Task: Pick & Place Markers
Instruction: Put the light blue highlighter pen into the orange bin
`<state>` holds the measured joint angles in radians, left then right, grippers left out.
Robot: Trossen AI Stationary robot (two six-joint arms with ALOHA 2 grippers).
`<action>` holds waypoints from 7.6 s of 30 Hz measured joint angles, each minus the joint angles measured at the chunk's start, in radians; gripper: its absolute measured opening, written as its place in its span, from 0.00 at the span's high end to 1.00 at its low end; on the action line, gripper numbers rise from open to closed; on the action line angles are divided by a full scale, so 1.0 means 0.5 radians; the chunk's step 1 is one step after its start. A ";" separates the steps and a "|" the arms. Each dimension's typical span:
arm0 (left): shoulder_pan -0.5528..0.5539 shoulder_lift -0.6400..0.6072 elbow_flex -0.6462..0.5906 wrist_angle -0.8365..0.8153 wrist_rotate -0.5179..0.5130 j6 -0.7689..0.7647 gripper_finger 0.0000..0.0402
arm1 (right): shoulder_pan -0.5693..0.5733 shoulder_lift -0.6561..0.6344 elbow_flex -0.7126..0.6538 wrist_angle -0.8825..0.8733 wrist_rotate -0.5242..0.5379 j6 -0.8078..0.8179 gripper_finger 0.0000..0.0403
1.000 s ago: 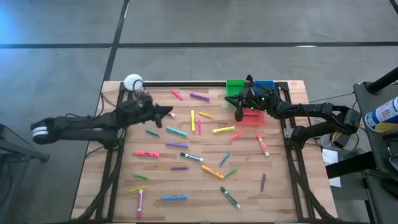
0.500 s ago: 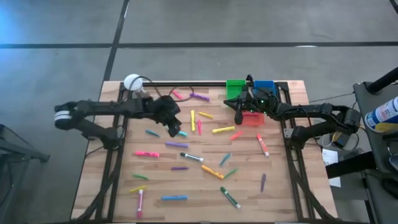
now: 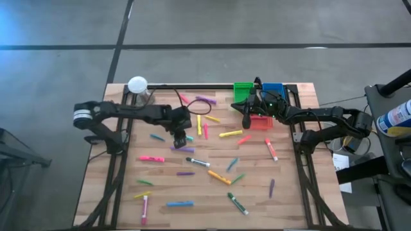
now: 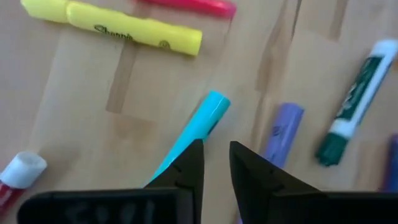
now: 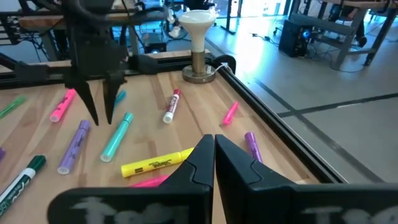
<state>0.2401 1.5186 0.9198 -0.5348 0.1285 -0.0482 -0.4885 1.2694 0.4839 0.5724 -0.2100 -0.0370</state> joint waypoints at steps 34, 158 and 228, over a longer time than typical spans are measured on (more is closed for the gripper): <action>-0.009 0.259 -0.013 0.036 -0.189 0.074 0.82 | 0.000 0.000 -0.002 0.000 0.000 -0.001 0.98; -0.111 0.071 0.360 0.376 -0.013 0.072 0.89 | 0.455 0.636 0.776 -0.712 -0.309 0.178 0.81; -0.064 -0.218 -0.130 1.186 0.142 -0.131 0.58 | -0.228 -0.868 0.360 -2.478 0.209 0.045 0.81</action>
<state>0.2081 1.4097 0.8550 0.0580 0.1997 -0.1139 -0.6027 0.8352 0.6637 -0.6667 -0.1056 -0.0146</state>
